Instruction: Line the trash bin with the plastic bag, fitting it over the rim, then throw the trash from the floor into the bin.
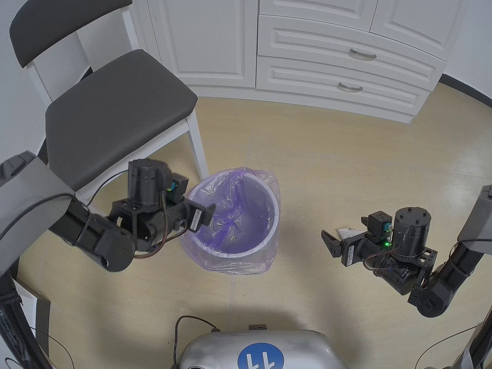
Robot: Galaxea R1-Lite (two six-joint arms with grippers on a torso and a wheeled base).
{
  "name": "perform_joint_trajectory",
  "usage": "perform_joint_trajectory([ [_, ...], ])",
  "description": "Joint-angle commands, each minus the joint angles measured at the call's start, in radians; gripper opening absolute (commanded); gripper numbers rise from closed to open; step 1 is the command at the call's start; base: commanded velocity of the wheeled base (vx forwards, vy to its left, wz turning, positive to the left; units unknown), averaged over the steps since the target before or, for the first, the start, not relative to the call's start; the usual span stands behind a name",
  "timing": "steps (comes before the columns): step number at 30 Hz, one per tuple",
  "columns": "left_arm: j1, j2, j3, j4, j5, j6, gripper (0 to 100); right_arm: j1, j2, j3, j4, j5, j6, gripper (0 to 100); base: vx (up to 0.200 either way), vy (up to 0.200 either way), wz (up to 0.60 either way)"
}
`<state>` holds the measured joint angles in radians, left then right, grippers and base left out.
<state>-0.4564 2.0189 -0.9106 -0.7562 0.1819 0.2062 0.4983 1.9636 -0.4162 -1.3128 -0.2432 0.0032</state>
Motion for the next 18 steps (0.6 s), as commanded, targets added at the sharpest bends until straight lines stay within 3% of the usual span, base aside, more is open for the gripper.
perform_joint_trajectory([
  [1,-0.090,0.153,-0.313,0.225,0.116,0.027,100,-0.029,-0.095,0.020,-0.005,-0.004,-0.026,100,0.000,0.000,0.00],
  [7,-0.104,0.241,-0.418,0.327,0.139,0.068,100,-0.041,-0.129,0.025,0.044,-0.004,-0.043,100,0.000,0.000,0.00],
  [18,-0.097,0.323,-0.458,0.321,0.268,0.130,100,-0.049,-0.134,0.023,0.063,-0.004,-0.049,100,0.000,0.000,0.00],
])
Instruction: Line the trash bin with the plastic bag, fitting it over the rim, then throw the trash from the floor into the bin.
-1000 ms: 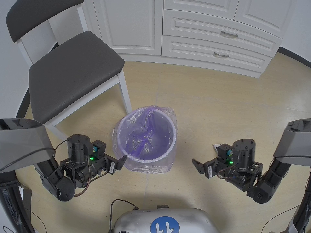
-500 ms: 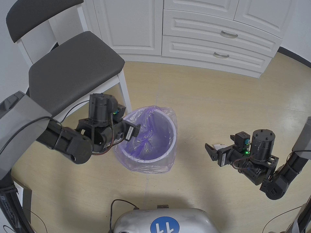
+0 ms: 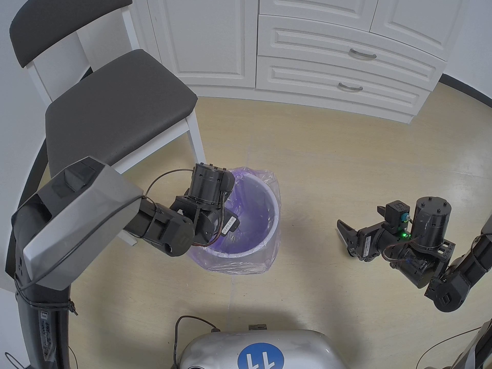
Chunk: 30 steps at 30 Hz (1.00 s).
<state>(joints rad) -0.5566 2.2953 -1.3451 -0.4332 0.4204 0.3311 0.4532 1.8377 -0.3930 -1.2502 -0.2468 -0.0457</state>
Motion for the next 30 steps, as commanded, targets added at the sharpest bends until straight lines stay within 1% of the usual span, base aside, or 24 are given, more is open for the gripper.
perform_joint_trajectory([
  [1,0.006,0.042,-0.025,-0.001,0.046,0.005,100,-0.007,-0.006,-0.001,0.002,0.000,0.000,100,0.000,0.000,0.00],
  [4,0.026,0.030,-0.011,-0.001,0.061,0.006,100,-0.013,-0.005,-0.001,0.000,0.000,-0.002,100,0.000,0.000,0.00],
  [9,0.063,-0.004,0.020,-0.002,0.061,0.013,100,-0.014,-0.008,0.000,0.000,0.000,-0.002,100,0.000,0.000,0.00],
  [15,0.112,-0.042,0.064,-0.004,0.060,-0.030,100,-0.022,-0.009,0.002,0.002,0.000,-0.016,100,0.000,0.000,0.00],
  [21,0.161,-0.094,0.135,-0.006,0.047,-0.159,100,-0.024,-0.008,0.002,0.000,0.000,-0.020,100,0.000,0.000,0.00],
  [23,0.167,-0.103,0.149,-0.010,0.047,-0.178,100,-0.024,-0.008,0.002,0.000,0.000,-0.020,100,0.000,0.000,0.00],
  [26,0.190,-0.114,0.211,-0.075,0.041,-0.245,100,-0.024,-0.003,0.003,0.000,0.000,-0.022,100,0.000,0.000,0.00],
  [27,0.193,-0.114,0.221,-0.084,0.040,-0.250,100,-0.024,-0.003,0.003,0.000,0.000,-0.022,100,0.000,0.000,0.00],
  [30,0.216,-0.108,0.285,-0.167,0.038,-0.284,100,-0.024,0.000,0.003,0.000,0.000,-0.022,100,0.000,0.000,0.00],
])
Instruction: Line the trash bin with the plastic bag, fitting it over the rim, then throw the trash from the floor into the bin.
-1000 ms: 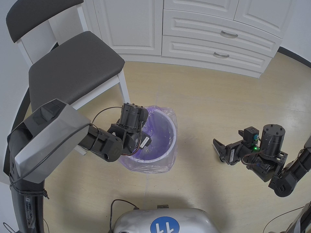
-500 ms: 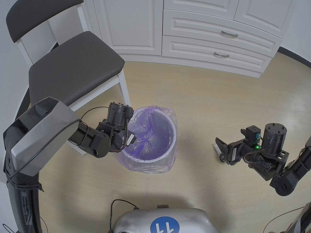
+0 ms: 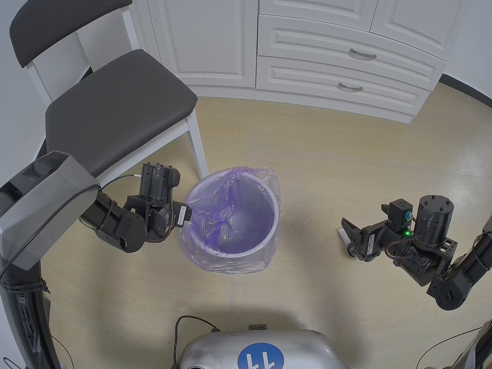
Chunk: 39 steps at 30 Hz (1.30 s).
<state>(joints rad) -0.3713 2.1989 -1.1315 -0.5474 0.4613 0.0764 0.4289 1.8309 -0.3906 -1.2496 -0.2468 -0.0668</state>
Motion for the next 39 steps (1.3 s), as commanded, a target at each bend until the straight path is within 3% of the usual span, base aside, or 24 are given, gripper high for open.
perform_joint_trajectory([
  [1,0.037,-0.010,0.088,-0.072,-0.003,-0.041,100,0.001,0.008,0.001,-0.001,0.000,-0.001,100,0.000,0.000,0.00],
  [9,0.080,-0.001,0.179,-0.132,-0.049,-0.136,100,0.001,0.019,0.004,-0.001,0.000,-0.001,100,0.000,0.000,0.00],
  [17,0.089,0.015,0.179,-0.146,-0.101,-0.191,100,0.001,0.027,0.004,-0.001,0.000,-0.001,100,0.000,0.000,0.00],
  [22,0.083,-0.028,0.176,-0.170,-0.105,-0.187,100,0.001,0.025,0.004,-0.002,0.001,-0.001,100,0.000,0.000,0.00],
  [26,0.054,-0.116,0.170,-0.132,-0.162,-0.153,100,0.001,0.030,0.003,-0.002,0.003,-0.001,100,0.000,0.000,0.00],
  [30,0.020,-0.136,0.108,-0.057,-0.187,-0.125,100,0.001,0.036,0.001,-0.002,0.004,-0.001,100,0.000,0.000,0.00],
  [39,-0.021,-0.008,-0.189,0.147,-0.187,-0.129,100,-0.002,0.044,-0.004,-0.004,0.004,-0.001,100,0.000,0.000,0.00],
])
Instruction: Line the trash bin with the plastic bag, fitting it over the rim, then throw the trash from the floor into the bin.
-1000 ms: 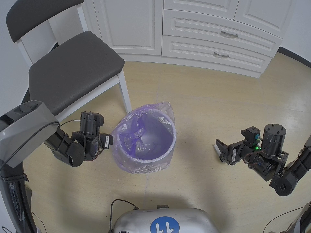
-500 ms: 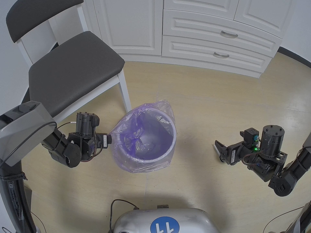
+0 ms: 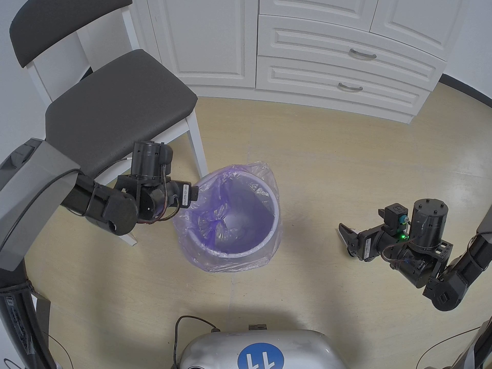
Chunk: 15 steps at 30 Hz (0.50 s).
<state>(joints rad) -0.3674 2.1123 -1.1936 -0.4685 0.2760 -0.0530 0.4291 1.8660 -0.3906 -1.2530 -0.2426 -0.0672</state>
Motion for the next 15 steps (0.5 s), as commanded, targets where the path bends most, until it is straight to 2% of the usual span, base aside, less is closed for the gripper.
perform_joint_trajectory([
  [1,-0.030,0.109,-0.176,0.111,0.000,0.002,100,-0.004,0.009,-0.004,0.000,0.000,0.000,100,0.000,0.000,0.00],
  [7,-0.039,0.192,-0.290,0.214,0.000,0.004,100,-0.012,0.009,-0.004,0.000,0.003,0.000,100,0.000,0.000,0.00],
  [15,-0.039,0.252,-0.351,0.220,0.009,0.004,100,-0.018,0.019,-0.005,-0.003,0.005,0.000,100,0.000,0.000,0.00],
])
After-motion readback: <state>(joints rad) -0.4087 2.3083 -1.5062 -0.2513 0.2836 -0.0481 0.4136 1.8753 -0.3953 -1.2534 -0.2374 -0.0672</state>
